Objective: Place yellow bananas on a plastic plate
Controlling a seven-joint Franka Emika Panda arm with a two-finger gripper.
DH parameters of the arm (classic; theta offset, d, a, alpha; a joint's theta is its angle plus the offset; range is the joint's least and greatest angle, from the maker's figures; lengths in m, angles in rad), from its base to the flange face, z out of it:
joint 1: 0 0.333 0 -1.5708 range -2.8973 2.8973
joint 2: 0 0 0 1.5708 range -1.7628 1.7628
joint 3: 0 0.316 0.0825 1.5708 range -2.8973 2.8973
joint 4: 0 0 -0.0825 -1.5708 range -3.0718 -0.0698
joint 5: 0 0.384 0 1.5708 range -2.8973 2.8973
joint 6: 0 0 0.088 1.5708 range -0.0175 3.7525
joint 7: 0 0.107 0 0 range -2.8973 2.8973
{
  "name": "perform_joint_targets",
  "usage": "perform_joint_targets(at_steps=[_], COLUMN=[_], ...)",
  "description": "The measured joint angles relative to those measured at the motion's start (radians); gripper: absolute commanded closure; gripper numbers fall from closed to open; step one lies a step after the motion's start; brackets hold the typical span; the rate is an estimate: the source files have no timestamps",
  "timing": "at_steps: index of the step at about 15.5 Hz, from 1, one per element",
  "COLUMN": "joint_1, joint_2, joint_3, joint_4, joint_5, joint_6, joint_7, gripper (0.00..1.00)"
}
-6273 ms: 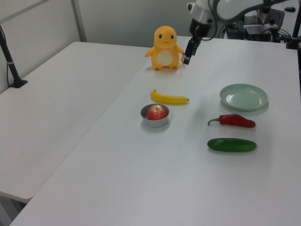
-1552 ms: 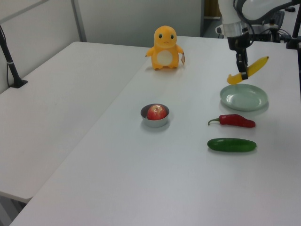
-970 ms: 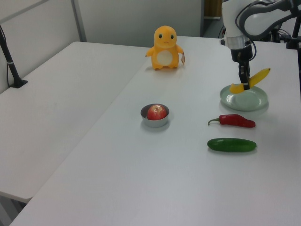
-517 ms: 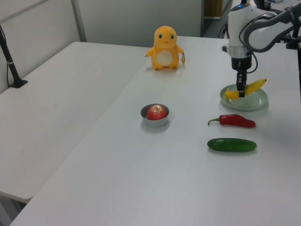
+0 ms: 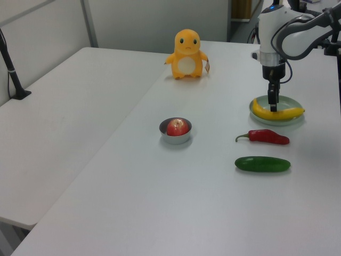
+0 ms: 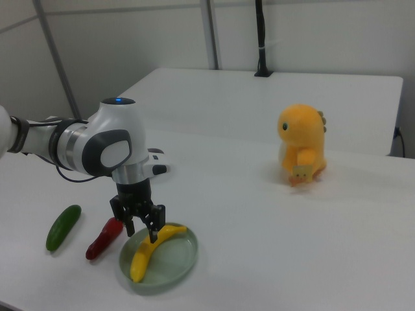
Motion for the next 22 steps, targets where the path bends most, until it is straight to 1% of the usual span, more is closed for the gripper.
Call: perform_joint_targets(at_steps=[5,7,8,12,15,17,19,22], joint_1=[0.000,0.000,0.000,0.000,0.000,0.000,0.000,0.001], joint_2=[-0.001,-0.006,-0.011,-0.030,-0.037,-0.040,-0.041,-0.041], joint_3=[0.000,0.000,0.000,0.000,0.000,0.000,0.000,0.000], joint_4=[0.002,0.026,0.050,0.195,0.327,0.406,0.462,0.513], joint_5=[0.000,0.000,0.000,0.003,0.050,0.067,0.071,0.073], joint_6=[-0.006,-0.042,-0.070,-0.183,-0.266,-0.300,-0.312,-0.312], joint_7=[0.000,0.000,0.000,0.008,0.021,0.025,0.027,0.027], gripper=[0.00,0.00,0.00,0.00,0.00,0.00,0.00,0.00])
